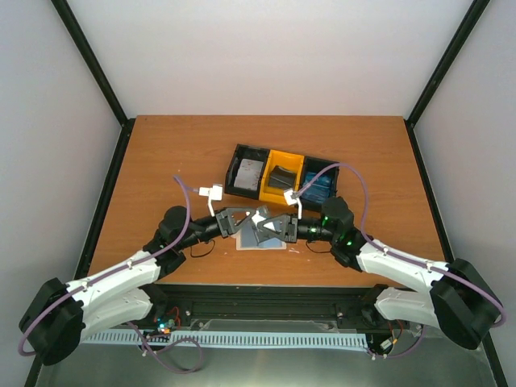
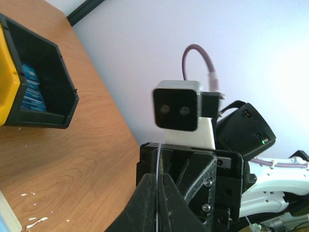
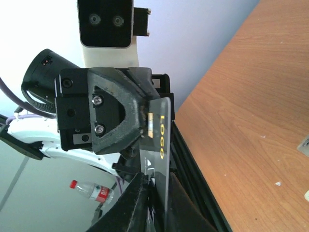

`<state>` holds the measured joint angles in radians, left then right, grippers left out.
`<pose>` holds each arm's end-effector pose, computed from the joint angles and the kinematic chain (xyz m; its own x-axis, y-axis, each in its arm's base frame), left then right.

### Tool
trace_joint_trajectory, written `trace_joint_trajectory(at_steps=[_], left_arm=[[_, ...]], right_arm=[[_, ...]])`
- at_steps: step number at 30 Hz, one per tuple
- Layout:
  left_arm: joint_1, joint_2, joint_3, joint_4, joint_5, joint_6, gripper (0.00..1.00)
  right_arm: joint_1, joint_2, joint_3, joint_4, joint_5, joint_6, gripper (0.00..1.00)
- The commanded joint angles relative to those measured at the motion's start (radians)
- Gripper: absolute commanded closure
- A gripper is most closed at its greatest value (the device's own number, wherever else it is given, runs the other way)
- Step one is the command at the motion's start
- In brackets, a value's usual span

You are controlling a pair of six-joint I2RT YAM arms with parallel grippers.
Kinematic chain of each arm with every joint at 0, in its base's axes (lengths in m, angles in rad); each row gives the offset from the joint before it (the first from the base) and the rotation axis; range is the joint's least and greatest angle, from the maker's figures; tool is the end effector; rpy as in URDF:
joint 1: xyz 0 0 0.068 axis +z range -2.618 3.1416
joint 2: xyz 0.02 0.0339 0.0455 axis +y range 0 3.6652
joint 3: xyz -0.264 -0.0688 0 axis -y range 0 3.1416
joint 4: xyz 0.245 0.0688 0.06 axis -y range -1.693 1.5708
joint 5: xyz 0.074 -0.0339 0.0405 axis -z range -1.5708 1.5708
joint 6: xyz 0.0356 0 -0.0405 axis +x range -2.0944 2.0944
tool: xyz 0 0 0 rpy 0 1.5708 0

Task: Put the credit cards into the card holder
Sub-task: Insert the credit card into the card holder.

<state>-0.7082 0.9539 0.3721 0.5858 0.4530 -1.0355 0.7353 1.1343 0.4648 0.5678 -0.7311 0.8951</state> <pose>0.1501 -0.1490 0.2448 -0.7874 -0.3439 -0.5116 0.4705 0.2009 -0.8592 0.1604 0.1771 0.2375 -0.8211 0.0405 -0.5693 -0.5617 0.1198 0.8186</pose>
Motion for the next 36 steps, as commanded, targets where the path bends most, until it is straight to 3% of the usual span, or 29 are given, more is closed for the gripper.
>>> trace_joint_trajectory(at_steps=[1,3,7,13,15,16,18,20,22,24,28,32,36], left_arm=[[0.005,-0.005,0.009,0.037,0.033,0.060,0.99],[0.010,-0.010,0.021,0.003,0.041,0.093,0.99],[0.038,-0.015,0.041,-0.050,0.088,0.133,0.99],[0.064,-0.002,0.052,-0.058,0.132,0.141,0.99],[0.064,0.022,0.058,-0.058,0.144,0.144,0.99],[0.065,0.035,0.063,-0.078,0.135,0.145,0.92],[0.064,0.054,0.086,-0.172,0.052,0.152,0.65],[0.064,0.063,0.112,-0.328,-0.083,0.158,0.44],[0.064,0.068,0.120,-0.477,-0.246,0.143,0.34],[0.064,0.083,0.102,-0.543,-0.334,0.145,0.30],[0.064,0.172,0.071,-0.497,-0.298,0.167,0.30],[0.062,0.284,0.079,-0.418,-0.226,0.185,0.47],[0.063,0.366,0.095,-0.399,-0.233,0.192,0.52]], right_arm=[[-0.015,-0.001,-0.022,0.049,-0.042,-0.007,0.83],[-0.032,-0.011,-0.029,0.034,-0.048,-0.027,0.75],[-0.045,-0.037,-0.042,0.030,-0.063,-0.054,0.74],[-0.045,-0.033,-0.039,0.028,-0.073,-0.067,0.96],[-0.045,-0.027,-0.047,0.044,-0.063,-0.059,0.97],[-0.045,-0.027,-0.048,0.039,-0.041,-0.058,0.97],[-0.047,-0.027,-0.049,-0.013,0.030,-0.061,0.97],[-0.047,-0.020,-0.056,-0.088,0.132,-0.065,0.97],[-0.047,0.000,-0.072,-0.153,0.234,-0.050,0.97],[-0.047,0.039,-0.079,-0.193,0.314,-0.033,0.97],[-0.043,0.175,-0.039,-0.223,0.356,-0.015,0.97],[-0.042,0.286,-0.033,-0.152,0.347,0.026,0.97],[-0.042,0.365,-0.027,-0.094,0.338,0.037,0.97]])
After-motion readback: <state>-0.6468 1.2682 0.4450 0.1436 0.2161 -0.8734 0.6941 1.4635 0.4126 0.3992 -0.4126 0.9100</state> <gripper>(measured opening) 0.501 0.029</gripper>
